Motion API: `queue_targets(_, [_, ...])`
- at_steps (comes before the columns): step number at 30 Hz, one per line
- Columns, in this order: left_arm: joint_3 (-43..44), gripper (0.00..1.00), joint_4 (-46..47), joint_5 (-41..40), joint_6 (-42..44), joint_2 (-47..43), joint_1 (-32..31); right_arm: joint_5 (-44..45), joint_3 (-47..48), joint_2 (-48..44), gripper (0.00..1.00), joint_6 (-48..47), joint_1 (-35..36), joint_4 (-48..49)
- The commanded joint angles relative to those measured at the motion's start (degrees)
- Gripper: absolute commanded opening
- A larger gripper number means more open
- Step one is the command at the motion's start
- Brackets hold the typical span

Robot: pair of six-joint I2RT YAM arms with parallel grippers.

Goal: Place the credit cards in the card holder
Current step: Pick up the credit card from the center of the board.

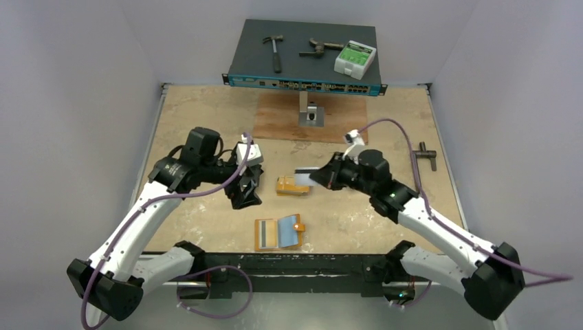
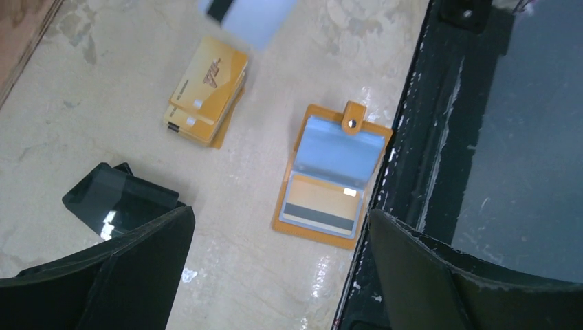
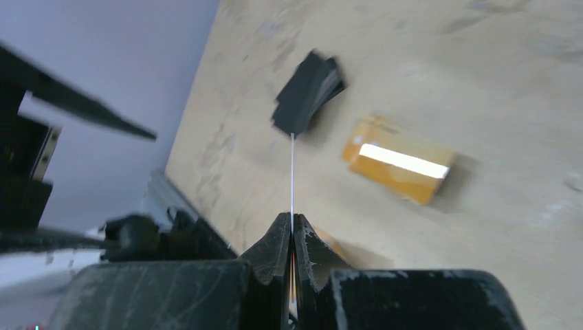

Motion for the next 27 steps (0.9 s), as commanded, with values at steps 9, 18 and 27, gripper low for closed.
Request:
queue_targets(9, [6.4,0.91,-15.9,27.9,12.7,0.8,11.9,-5.4,19.9,16.7,0.00,-15.6,22.6,-2.3])
queue_targets(18, [8.0,0.78,-27.4,31.3,26.5,1.6,13.2,-5.3,33.9,22.7,0.00,-21.8,30.4,-11.8])
queue_targets(27, [9.0,0.47,-34.4,32.5,32.8,0.8,13.2,-3.6,41.1,23.5,0.00,-25.9,31.8,-19.8])
